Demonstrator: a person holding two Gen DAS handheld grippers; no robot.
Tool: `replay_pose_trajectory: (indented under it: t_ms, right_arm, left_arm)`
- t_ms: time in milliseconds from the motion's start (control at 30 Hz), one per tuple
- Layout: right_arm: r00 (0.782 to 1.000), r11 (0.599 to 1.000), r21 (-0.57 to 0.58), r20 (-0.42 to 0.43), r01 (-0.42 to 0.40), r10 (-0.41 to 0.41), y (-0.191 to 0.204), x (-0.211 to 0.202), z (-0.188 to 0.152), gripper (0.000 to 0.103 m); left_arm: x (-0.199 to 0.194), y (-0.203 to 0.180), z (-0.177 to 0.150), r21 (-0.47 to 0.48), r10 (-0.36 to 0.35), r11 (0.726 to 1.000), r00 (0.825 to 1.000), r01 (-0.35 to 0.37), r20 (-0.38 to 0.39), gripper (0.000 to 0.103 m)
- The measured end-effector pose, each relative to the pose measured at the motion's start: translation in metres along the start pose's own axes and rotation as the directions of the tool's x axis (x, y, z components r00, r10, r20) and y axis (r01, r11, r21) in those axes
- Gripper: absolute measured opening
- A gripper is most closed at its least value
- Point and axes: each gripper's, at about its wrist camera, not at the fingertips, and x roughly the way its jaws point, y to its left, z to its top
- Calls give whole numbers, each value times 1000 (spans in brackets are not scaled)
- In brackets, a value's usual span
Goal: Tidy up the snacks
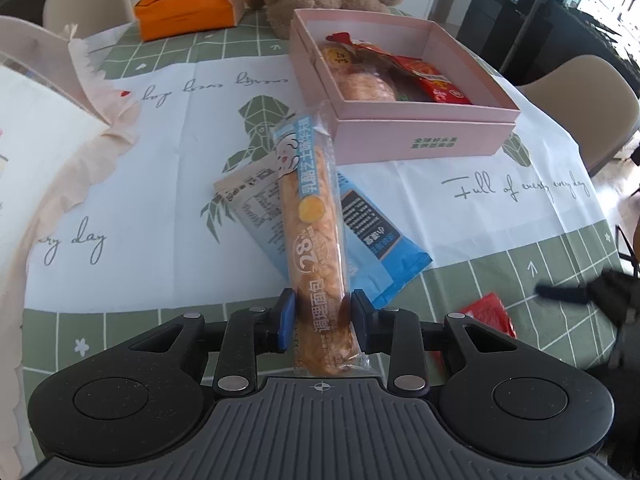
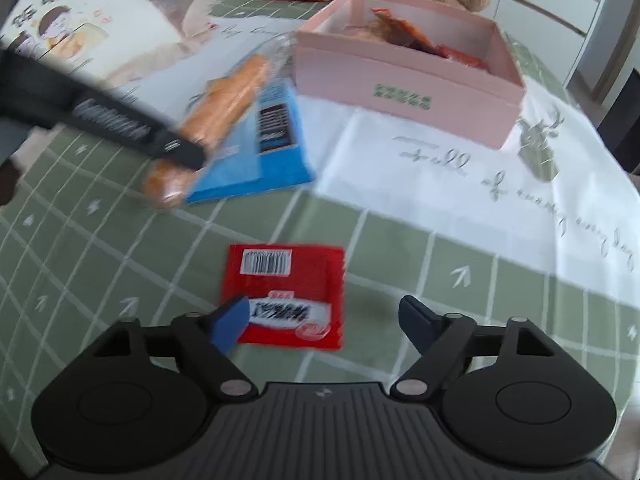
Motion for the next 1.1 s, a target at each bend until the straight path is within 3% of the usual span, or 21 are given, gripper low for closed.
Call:
replay_pose_trajectory:
  t_ms: [133,333,600,700,867,1100]
  right_arm:
    - [995,992,81,22,100,-102,-34,8,14,82]
    - [988,979,131,0,155,-156,-51,16,14,82]
    - [992,980,164,28,115,-121,-54,6,7,82]
    - [997,991,133,61,32,-41,-44,-11,12,82]
    - [993,999,26,110,-36,33,-11,-9,43,82]
    - [988,993,-38,102,-114,117,34,43,106,82]
  left_arm:
    - [0,6,0,-21,0,1000,1000,0,0,34]
    - [0,23,5,-79,43,996,999,-42,10,34]
    - [5,46,13,-165,84,983,996,-82,6,34]
    - [6,52,15,-179,79,981,997,-77,3,33]
    - [0,63,5,-169,90,982,996,-90,-10,33]
    - [-10,72,-9,-182,103,978,994,-105,-23,33]
